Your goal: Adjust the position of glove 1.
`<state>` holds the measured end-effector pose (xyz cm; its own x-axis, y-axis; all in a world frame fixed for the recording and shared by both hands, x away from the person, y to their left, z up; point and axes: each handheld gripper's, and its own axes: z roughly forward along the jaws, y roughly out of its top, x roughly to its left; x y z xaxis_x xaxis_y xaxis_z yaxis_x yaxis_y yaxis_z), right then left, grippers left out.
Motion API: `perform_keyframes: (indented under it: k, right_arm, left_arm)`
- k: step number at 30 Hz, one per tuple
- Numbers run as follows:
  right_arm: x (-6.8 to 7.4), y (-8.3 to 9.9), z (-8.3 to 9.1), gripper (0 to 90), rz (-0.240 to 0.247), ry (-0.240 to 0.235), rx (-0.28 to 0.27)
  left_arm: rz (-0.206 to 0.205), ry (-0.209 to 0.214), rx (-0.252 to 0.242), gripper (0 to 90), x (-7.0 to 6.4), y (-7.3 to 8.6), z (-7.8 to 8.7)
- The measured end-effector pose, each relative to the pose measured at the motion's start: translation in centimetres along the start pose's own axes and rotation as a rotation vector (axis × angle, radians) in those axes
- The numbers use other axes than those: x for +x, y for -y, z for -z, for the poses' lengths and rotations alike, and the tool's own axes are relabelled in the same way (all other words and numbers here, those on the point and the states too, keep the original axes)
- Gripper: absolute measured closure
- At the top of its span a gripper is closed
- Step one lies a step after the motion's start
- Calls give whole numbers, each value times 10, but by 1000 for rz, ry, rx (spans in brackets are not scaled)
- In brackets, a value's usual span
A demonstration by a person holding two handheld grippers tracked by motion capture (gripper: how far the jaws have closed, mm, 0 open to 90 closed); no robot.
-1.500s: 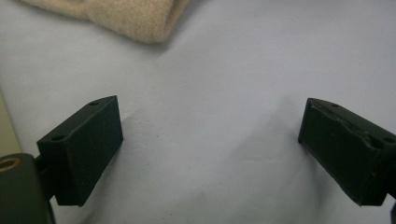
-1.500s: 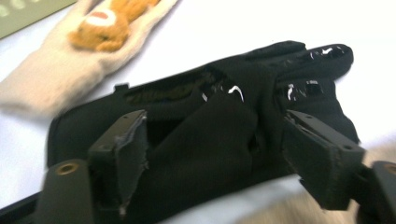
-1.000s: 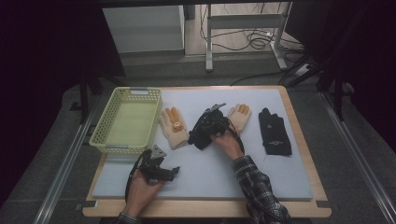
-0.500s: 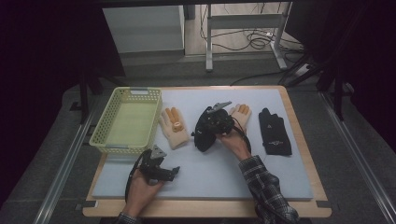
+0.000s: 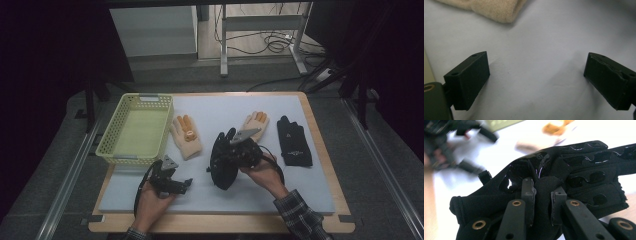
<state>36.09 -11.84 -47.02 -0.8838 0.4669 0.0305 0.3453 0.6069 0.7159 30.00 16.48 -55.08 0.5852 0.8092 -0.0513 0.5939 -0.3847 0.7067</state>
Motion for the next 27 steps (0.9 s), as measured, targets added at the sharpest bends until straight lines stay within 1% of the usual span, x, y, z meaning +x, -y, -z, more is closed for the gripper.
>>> perform_keyframes:
  k: [2, 4, 5, 6, 7, 8, 9, 10, 12, 17, 19, 21, 24, 27]
  right_arm:
    - [9, 9, -2, 767, 17, -20, 10]
    - [15, 16, -5, 765, 37, -34, 19]
    - [17, 22, -9, 750, 53, -42, 31]
    - [17, 25, -12, 721, 60, -39, 39]
    - [17, 25, -12, 721, 60, -39, 39]
    - [16, 27, -14, 652, 60, -38, 42]
    - [15, 28, -15, 585, 57, -34, 38]
    - [14, 29, -15, 540, 45, -28, 30]
    - [11, 30, -13, 489, 27, -24, 12]
    - [2, 35, -5, 445, -9, -7, -7]
    - [-1, 38, -3, 431, -28, -7, -15]
    - [-4, 39, 0, 416, -37, 0, -28]
    - [-6, 36, 4, 395, -44, 9, -38]
    - [-8, 30, 9, 368, -41, 26, -51]
  left_arm:
    - [0, 0, 0, 65, 0, 0, 0]
    - [3, 1, 0, 65, 0, 0, 0]
    - [3, 1, 0, 65, 0, 0, 0]
    - [3, 1, 0, 65, 0, 0, 0]
    - [3, 1, 0, 65, 0, 0, 0]
    - [3, 1, 0, 65, 0, 0, 0]
    - [4, 1, -1, 65, 0, 0, 0]
    - [3, 1, -1, 65, 0, 0, 0]
    - [3, 1, 0, 65, 0, 0, 0]
    - [1, 1, 2, 65, 0, 0, 0]
    - [0, 1, 2, 65, 0, 0, 0]
    - [0, 1, 3, 65, 0, 0, 0]
    - [-2, 1, 2, 65, 0, 0, 0]
    - [-2, 0, 3, 65, 0, 0, 0]
